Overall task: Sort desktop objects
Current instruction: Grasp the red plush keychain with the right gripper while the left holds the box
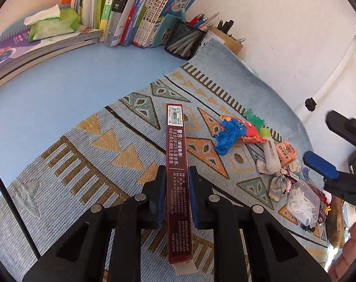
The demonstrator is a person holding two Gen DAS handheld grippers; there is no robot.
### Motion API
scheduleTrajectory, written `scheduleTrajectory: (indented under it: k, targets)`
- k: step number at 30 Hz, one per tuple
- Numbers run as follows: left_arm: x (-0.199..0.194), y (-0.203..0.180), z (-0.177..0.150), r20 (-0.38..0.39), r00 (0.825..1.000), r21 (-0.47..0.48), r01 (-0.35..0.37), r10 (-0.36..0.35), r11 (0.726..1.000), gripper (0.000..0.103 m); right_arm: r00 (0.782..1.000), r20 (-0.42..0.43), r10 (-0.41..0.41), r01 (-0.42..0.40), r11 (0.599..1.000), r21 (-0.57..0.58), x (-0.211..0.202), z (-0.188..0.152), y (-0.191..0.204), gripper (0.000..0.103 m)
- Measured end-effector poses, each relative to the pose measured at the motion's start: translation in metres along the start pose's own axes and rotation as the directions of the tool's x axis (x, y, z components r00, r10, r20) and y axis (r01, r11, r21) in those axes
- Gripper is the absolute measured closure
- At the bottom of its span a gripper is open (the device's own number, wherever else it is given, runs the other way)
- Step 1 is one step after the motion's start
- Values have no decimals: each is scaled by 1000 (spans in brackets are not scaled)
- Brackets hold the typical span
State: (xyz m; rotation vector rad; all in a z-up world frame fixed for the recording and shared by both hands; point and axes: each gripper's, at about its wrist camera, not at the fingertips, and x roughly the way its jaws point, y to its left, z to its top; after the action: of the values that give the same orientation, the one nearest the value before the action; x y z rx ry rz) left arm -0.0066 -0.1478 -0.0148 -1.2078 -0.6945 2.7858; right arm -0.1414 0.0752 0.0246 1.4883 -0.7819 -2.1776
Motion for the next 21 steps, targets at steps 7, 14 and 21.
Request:
scheduleTrajectory:
  k: [7,14,21]
  targets:
    - [0,-1,-1,-3,1000,5,18,-18,1000,88,973,125,-193,192,981,16,32,17,-3,44]
    - [1,-2,-2,0,1000,3,25,-25,1000,88,919,214,-333,354,932,-71,59,36,17,41]
    - [2,-1,-2,-8,999,3,31,-31,1000,88,933,232,-276,317,934,-162,50,25,11,76]
